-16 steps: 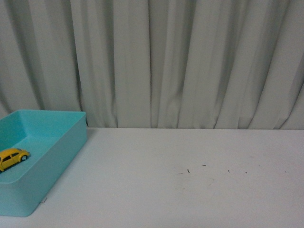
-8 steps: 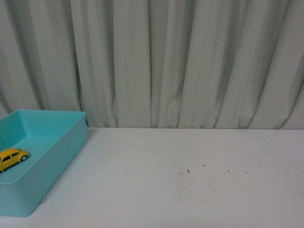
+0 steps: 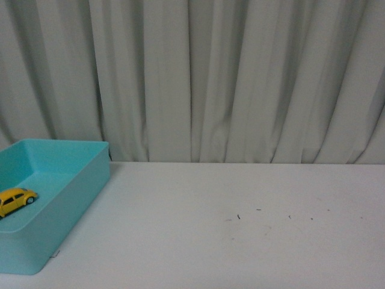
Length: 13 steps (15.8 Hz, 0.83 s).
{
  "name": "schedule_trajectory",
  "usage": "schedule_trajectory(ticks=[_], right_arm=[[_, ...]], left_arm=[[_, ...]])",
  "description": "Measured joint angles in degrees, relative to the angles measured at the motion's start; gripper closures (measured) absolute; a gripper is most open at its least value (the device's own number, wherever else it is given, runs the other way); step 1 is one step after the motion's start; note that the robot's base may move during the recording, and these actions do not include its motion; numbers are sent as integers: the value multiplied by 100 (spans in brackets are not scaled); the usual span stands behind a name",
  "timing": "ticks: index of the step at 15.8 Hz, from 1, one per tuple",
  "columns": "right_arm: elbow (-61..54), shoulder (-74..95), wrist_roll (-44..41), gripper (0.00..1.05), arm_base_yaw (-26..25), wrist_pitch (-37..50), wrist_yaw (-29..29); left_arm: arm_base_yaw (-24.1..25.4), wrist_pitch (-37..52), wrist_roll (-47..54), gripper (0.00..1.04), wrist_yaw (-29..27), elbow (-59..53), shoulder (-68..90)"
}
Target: Wind up and store yellow beetle toy
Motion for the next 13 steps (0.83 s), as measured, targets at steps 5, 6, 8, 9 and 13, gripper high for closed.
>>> schedule_trajectory(ticks=[5,6,8,9,13], right_arm=[[0,0,0,7,0,0,0],[0,0,0,7,0,-2,0],[0,0,0,7,0,11,0],[0,0,0,7,0,17,-2],[0,0,0,7,0,9,0]], left_arm=[[0,-2,0,7,0,0,0],[0,0,0,7,0,0,0],[0,13,0,7,0,0,0],[0,17,0,7,0,0,0],[0,7,0,7,0,0,2]])
